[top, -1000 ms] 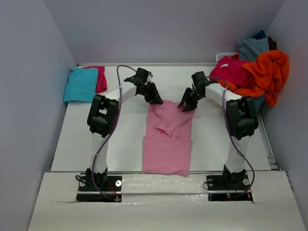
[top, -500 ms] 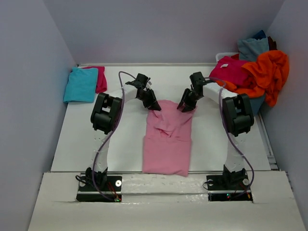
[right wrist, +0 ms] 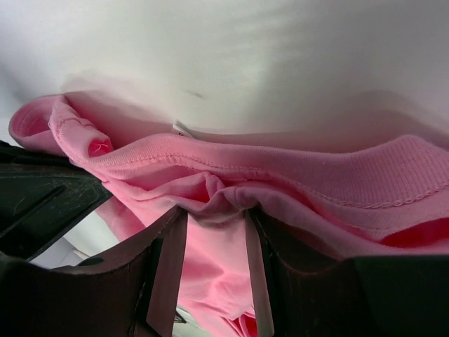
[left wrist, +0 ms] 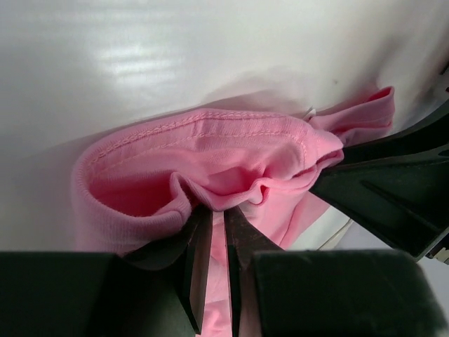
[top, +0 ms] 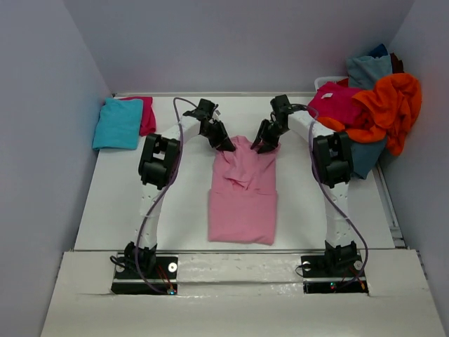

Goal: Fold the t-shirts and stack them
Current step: Smooth out the 2/3-rectangle-folded T-shirt at the center of the board.

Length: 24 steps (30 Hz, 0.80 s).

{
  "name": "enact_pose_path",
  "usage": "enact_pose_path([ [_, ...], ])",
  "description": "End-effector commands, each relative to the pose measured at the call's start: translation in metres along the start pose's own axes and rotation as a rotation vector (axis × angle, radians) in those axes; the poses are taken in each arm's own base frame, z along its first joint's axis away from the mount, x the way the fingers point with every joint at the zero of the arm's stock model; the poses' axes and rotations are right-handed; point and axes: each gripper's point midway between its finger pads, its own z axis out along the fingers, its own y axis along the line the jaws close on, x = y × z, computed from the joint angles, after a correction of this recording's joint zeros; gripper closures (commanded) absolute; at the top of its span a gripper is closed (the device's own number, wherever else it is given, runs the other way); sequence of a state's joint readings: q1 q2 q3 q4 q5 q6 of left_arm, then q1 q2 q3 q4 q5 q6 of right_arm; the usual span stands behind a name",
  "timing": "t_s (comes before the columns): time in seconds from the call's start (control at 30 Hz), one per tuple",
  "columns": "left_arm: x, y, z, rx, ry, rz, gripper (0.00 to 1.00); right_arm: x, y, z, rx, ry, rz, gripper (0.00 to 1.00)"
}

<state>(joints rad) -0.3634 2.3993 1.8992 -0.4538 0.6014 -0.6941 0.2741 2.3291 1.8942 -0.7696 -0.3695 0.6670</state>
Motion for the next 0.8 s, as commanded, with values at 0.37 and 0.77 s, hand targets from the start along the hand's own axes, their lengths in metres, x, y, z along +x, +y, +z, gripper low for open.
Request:
enact_pose_path([
  [0.37,-0.047,0.028,-0.022,-0.08,-0.129,-0.068,0.73,-0.041,-0.02,0.028,0.127,-0.051,-0.097,0.54],
  [0.77,-0.06,-0.012,-0.074,-0.024,-0.238,0.032,0.66,-0.041,-0.015,0.012,0.084,-0.09,-0.103,0.54],
])
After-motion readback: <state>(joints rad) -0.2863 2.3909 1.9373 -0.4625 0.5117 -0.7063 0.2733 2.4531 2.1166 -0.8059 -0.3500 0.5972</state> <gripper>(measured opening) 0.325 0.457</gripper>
